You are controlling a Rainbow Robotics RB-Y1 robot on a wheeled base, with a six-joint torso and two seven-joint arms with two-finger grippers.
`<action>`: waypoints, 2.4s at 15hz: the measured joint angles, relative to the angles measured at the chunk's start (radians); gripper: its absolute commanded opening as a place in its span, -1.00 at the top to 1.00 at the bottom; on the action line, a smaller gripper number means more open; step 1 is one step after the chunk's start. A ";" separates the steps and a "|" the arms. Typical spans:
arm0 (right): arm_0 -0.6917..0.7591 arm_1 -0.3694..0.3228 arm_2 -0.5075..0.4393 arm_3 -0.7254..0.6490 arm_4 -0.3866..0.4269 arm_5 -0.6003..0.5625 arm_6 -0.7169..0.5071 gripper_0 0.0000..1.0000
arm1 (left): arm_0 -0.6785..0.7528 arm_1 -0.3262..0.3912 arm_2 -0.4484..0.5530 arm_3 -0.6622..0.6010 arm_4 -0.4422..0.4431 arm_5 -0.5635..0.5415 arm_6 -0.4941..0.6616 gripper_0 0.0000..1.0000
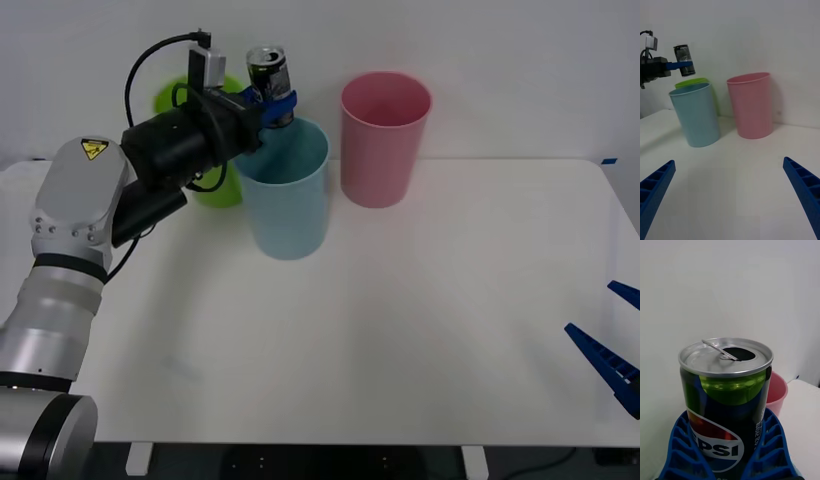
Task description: Grasp the object on the table and drop it into the matching bin: aluminum can to the light blue bin, PET bottle to the pink bin.
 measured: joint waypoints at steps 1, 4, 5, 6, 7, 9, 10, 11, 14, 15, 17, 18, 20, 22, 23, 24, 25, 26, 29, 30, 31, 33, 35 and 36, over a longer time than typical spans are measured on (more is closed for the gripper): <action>0.000 0.000 0.000 0.000 0.000 0.000 0.000 -1.00 | 0.000 -0.003 -0.001 0.000 -0.001 0.000 -0.001 0.89; 0.000 0.000 0.000 0.000 0.000 0.000 0.000 -1.00 | 0.000 -0.004 -0.003 0.000 0.000 0.000 -0.004 -0.14; 0.000 0.000 0.000 0.000 0.000 0.000 0.000 -1.00 | 0.000 -0.004 -0.003 0.000 0.002 0.000 -0.007 -1.00; 0.000 0.000 0.000 0.000 0.000 0.000 0.000 -1.00 | 0.000 -0.004 -0.003 -0.001 0.008 0.000 -0.011 -1.00; 0.000 0.000 0.000 0.000 0.000 0.000 0.000 -1.00 | 0.000 -0.004 -0.002 -0.003 0.015 0.000 -0.015 -1.00; 0.000 0.000 0.000 0.000 0.000 0.000 0.000 -1.00 | 0.000 -0.004 -0.001 -0.003 0.018 0.000 -0.019 -1.00; 0.000 0.000 0.000 0.000 0.000 0.000 0.000 -1.00 | 0.000 -0.004 -0.001 -0.004 0.020 0.000 -0.019 -1.00; 0.000 0.000 0.000 0.000 0.000 0.000 0.000 -1.00 | 0.000 -0.003 -0.001 -0.003 0.022 0.000 -0.019 -1.00; 0.000 0.000 0.000 0.000 0.000 0.000 0.000 -1.00 | 0.000 -0.004 0.002 -0.003 0.029 0.000 -0.019 -1.00; 0.000 0.000 0.000 0.000 0.000 0.000 0.000 -1.00 | 0.001 -0.003 0.003 -0.003 0.033 0.000 -0.019 -1.00; 0.000 0.000 0.000 0.000 0.000 0.000 0.000 -1.00 | 0.003 -0.002 0.005 -0.003 0.043 0.000 -0.020 -1.00; 0.000 0.000 0.000 0.000 0.000 0.000 0.000 -1.00 | 0.008 0.000 0.006 -0.003 0.053 -0.001 -0.022 -1.00; 0.000 0.000 0.000 0.000 0.000 0.000 0.000 -1.00 | 0.022 0.012 0.007 -0.009 0.086 -0.006 -0.030 -1.00; 0.000 0.000 0.000 0.000 0.000 0.000 0.000 -1.00 | 0.055 0.024 0.012 -0.042 0.124 -0.008 -0.040 -1.00; 0.000 0.000 0.000 0.000 0.000 0.000 0.000 -1.00 | 0.079 0.025 0.019 -0.066 0.138 -0.009 -0.044 -1.00; 0.000 0.000 0.000 0.000 0.000 0.000 0.000 -1.00 | 0.105 0.025 0.028 -0.093 0.152 -0.013 -0.048 -1.00; 0.000 0.000 0.000 0.000 0.000 0.000 0.000 -1.00 | 0.130 0.025 0.036 -0.118 0.162 -0.017 -0.052 -1.00; 0.000 0.000 0.000 0.000 0.000 0.000 0.000 -1.00 | 0.160 0.026 0.048 -0.151 0.169 -0.023 -0.056 -1.00; 0.000 0.000 0.000 0.000 0.000 0.000 0.000 -1.00 | 0.248 0.033 0.084 -0.239 0.188 -0.046 -0.063 -1.00; 0.000 0.000 0.000 0.000 0.000 0.000 0.000 -1.00 | 0.278 0.041 0.095 -0.266 0.202 -0.055 -0.066 -1.00; 0.000 0.000 0.000 0.000 0.000 0.000 0.000 -1.00 | 0.302 0.050 0.105 -0.288 0.216 -0.064 -0.067 -1.00; 0.000 0.000 0.000 0.000 0.000 0.000 0.000 -1.00 | 0.354 0.066 0.148 -0.327 0.226 -0.107 -0.069 -1.00; 0.000 0.000 0.000 0.000 0.000 0.000 0.000 -1.00 | 0.394 0.077 0.204 -0.346 0.227 -0.167 -0.069 -1.00; 0.000 0.000 0.000 0.000 0.000 0.000 0.000 -1.00 | 0.415 0.087 0.229 -0.356 0.228 -0.195 -0.071 -1.00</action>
